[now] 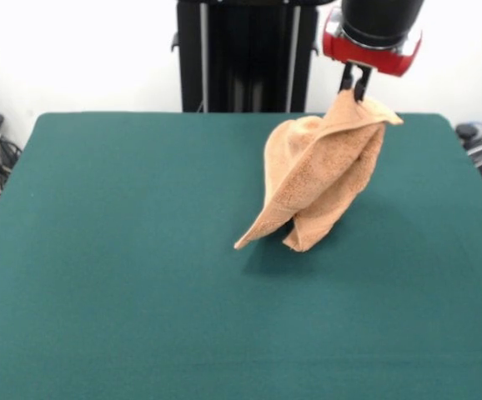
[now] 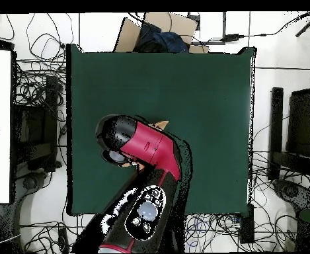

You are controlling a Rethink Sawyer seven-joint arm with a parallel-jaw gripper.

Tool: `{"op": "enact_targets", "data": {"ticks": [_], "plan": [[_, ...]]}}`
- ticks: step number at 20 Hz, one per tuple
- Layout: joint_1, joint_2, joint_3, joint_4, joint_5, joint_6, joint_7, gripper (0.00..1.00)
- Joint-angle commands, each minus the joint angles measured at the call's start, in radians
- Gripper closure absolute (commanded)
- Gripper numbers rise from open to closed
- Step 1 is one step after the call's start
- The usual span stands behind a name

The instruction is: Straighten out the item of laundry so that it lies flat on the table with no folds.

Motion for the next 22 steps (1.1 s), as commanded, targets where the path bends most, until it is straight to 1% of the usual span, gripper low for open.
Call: {"op": "enact_targets", "data": {"ticks": [1,7,9,14,19,22], "plan": [[0.010,-0.003,0.048,0.030,-0.043,-0.038,0.214,1.00],[0.014,-0.003,0.045,0.035,-0.039,-0.052,0.223,1.00],[0.018,0.001,0.045,0.040,-0.029,-0.054,0.242,1.00],[0.013,0.020,0.057,0.046,-0.030,-0.056,0.233,1.00],[0.012,0.039,0.071,0.069,-0.017,-0.134,0.229,1.00],[0.020,0.044,0.063,0.061,-0.023,-0.124,0.242,1.00]]}}
